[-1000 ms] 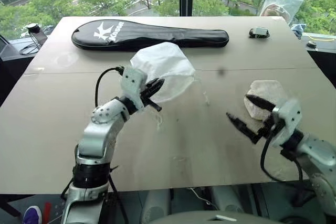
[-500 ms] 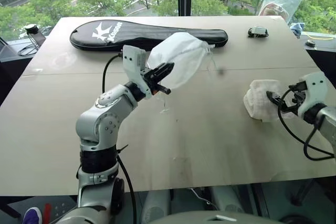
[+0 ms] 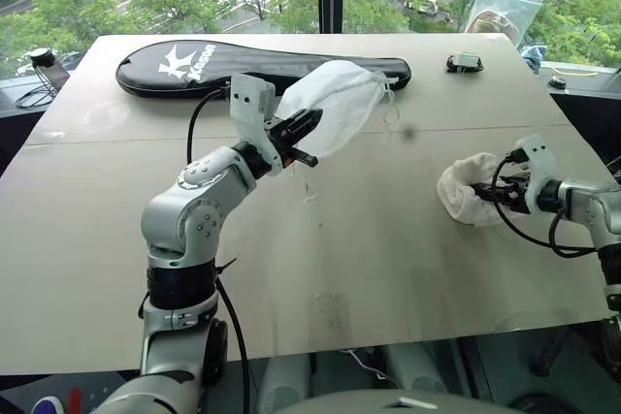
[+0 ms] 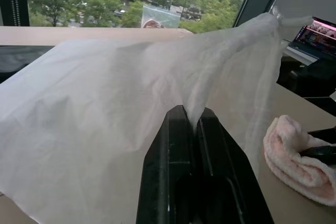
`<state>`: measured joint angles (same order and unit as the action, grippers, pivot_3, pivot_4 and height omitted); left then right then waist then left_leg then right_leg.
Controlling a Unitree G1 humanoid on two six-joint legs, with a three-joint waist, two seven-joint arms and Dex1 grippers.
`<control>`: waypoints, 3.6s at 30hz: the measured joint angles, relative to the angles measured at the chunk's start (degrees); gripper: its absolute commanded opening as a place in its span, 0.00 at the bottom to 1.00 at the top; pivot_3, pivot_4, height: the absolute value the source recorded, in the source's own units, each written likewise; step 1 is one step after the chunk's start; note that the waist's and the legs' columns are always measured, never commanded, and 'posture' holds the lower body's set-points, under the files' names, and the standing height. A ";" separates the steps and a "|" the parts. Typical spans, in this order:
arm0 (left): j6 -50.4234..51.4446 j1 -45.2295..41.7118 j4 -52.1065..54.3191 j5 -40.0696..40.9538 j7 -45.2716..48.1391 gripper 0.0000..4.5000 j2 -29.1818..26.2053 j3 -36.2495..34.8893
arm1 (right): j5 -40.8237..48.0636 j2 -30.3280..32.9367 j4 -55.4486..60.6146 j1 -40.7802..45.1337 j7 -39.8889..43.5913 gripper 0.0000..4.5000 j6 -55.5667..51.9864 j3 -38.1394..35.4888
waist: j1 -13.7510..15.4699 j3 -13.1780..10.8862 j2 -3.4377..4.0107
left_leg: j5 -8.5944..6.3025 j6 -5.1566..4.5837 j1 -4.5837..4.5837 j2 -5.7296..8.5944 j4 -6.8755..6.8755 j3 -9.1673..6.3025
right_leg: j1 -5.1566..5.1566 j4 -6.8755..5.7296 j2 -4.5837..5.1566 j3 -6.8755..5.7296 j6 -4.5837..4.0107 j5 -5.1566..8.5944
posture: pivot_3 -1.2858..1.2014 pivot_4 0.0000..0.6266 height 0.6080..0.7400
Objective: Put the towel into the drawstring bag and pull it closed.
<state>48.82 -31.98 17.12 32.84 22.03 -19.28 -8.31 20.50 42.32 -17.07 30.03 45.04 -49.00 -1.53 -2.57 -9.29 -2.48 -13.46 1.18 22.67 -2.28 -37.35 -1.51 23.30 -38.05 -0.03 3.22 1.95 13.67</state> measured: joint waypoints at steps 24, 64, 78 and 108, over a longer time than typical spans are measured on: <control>-4.25 -2.94 -4.73 -4.55 7.46 0.00 -1.89 10.23 | 11.36 -20.51 42.91 -4.65 -16.35 0.04 -6.97 6.44 | 0.52 -0.47 0.75 | 0.00 0.00 0.30 0.09 0.06 -0.09 | 0.20 0.04 0.10 -0.08 0.00 0.01 | 0.52 0.24 1.00; 11.63 14.39 6.68 18.36 15.69 0.00 -14.47 4.66 | 10.99 -27.27 36.93 -11.09 -21.12 0.75 -0.88 6.50 | 0.23 -0.61 0.97 | 0.00 0.00 0.46 0.06 0.22 -0.19 | 0.42 0.08 0.10 -0.20 0.03 0.10 | 0.52 0.24 1.00; 7.95 13.29 6.21 16.47 16.42 0.00 -13.06 6.64 | 10.97 -24.87 35.49 -9.51 -19.26 0.22 -7.15 9.50 | 0.15 -0.61 0.97 | 0.00 0.00 0.44 0.06 0.20 -0.13 | 0.42 0.08 0.08 -0.13 0.09 0.12 | 0.52 0.24 1.00; 5.05 14.14 3.58 13.06 16.93 0.00 -10.22 8.90 | 15.86 -45.42 11.84 -2.51 -20.34 0.49 3.99 0.92 | 0.60 -0.65 1.03 | 0.00 0.00 1.00 0.12 0.06 -0.41 | 0.67 0.18 0.24 -0.51 -0.05 0.02 | 0.52 0.24 1.00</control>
<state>53.87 -17.84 20.70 45.90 38.96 -29.49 0.58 36.36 -3.10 -5.24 27.52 24.70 -45.01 -0.61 -1.97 -9.95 -1.45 -13.46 1.18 23.67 -2.16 -37.29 -1.93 23.97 -37.87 0.21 2.70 1.90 13.70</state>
